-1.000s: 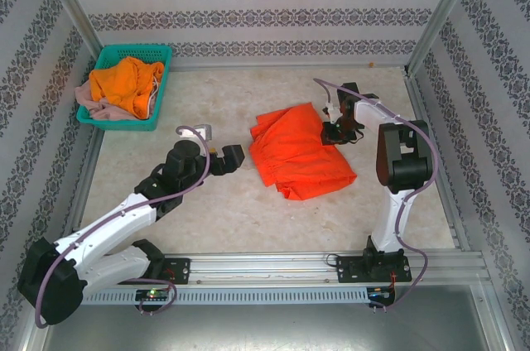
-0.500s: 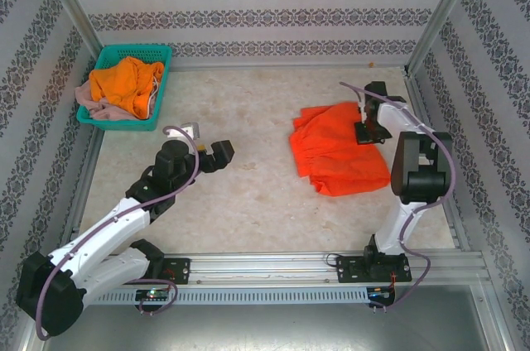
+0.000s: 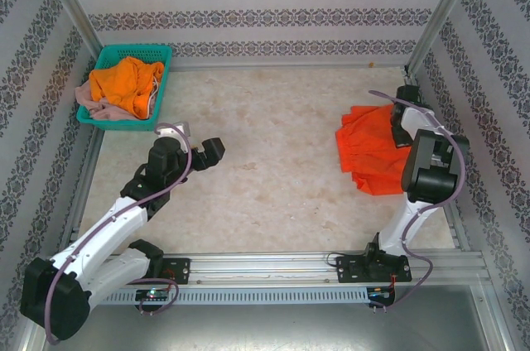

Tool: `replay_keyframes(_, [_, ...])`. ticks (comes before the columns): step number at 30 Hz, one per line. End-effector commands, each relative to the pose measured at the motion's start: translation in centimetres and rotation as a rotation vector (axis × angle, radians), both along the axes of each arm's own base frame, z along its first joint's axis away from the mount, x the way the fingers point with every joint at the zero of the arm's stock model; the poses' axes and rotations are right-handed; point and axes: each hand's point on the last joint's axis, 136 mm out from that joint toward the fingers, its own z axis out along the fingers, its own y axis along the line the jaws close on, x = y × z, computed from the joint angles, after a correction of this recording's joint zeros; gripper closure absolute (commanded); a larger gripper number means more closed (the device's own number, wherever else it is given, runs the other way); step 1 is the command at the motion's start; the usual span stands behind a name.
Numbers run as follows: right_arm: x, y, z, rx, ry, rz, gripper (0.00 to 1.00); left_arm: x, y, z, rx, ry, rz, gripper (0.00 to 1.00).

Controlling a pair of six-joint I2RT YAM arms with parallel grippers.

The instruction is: Fold and stack the shorts

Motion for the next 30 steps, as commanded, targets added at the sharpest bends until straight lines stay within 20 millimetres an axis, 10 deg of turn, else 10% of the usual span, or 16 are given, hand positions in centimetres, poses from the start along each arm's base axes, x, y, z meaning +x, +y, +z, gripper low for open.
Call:
replay_keyframes(1, [0.1,-2.1,1.7,-0.085,-0.030,-0.027,1.00,0.1,0.8,-0.3,0.023,0.027,0.010,0.00])
replay_keyframes(7, [-0.7,-3.7,1.2,-0.087,-0.019,-0.097,0.95,0.5,2.7,0.5,0.044,0.043,0.068,0.00])
replay_keyframes(11, [0.1,-2.8,2.9,-0.011,-0.116,-0.146,0.61,1.1,4.9,2.1,0.064,0.041,0.141,0.00])
replay_keyframes(17, [3.3,6.0,8.2,0.334,-0.425,-0.059,0.11,3.0,10.7,6.4,0.108,0.020,0.322,0.00])
replay_keyframes(25, [3.8,19.5,15.6,0.556,-0.622,0.229,0.06,8.1,21.2,8.9,0.138,0.053,0.551,0.00])
replay_keyframes(30, [2.7,24.5,16.9,0.620,-0.637,0.338,0.06,14.0,23.9,7.8,0.177,0.147,0.490,0.02])
